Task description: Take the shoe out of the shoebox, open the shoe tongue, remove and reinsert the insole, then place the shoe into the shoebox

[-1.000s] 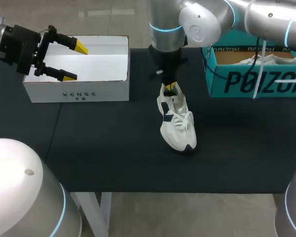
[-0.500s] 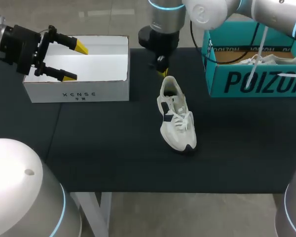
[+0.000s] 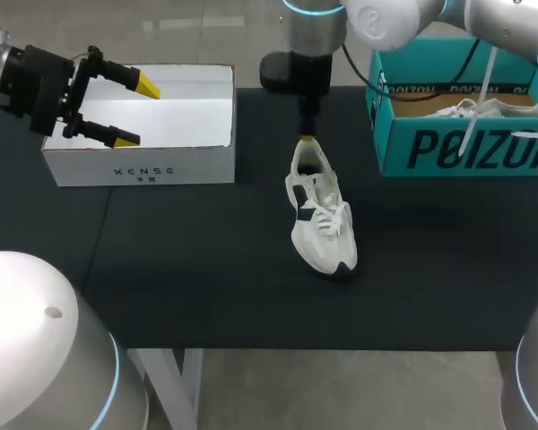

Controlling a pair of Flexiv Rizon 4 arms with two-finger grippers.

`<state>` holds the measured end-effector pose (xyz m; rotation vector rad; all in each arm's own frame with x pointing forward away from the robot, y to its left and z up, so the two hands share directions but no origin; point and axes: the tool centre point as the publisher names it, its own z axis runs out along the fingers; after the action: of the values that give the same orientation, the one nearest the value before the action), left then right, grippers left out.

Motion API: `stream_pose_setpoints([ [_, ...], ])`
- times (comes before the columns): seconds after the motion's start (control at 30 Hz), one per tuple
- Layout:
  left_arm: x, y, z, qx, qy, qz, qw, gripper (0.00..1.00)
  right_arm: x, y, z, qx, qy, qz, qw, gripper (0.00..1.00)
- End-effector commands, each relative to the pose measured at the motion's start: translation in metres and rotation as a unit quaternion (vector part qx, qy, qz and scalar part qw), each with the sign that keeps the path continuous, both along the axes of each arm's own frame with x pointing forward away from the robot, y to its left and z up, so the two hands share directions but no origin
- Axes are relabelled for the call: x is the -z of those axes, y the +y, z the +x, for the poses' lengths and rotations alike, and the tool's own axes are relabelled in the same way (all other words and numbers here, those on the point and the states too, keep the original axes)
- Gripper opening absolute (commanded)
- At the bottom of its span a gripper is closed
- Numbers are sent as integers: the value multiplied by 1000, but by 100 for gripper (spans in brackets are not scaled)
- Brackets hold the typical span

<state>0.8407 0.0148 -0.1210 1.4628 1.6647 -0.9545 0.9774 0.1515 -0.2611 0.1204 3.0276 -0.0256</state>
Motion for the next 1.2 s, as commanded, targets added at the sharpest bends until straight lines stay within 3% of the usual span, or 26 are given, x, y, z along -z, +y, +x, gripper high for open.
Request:
stream_pose_setpoints([
  [0.03,0,0,0,0,0,1,1000,100,-5,8,-3,7,-4,-15,1000,100],
  [0.27,0,0,0,0,0,1,1000,100,9,4,2,53,-5,-12,999,100],
  [0.8,0,0,0,0,0,1,1000,100,9,4,2,53,-5,-12,999,100],
  [0.97,0,0,0,0,0,1,1000,100,20,5,12,-9,-35,15,999,100],
  [1.2,0,0,0,0,0,1,1000,100,32,-1,37,-78,-43,-37,995,100],
])
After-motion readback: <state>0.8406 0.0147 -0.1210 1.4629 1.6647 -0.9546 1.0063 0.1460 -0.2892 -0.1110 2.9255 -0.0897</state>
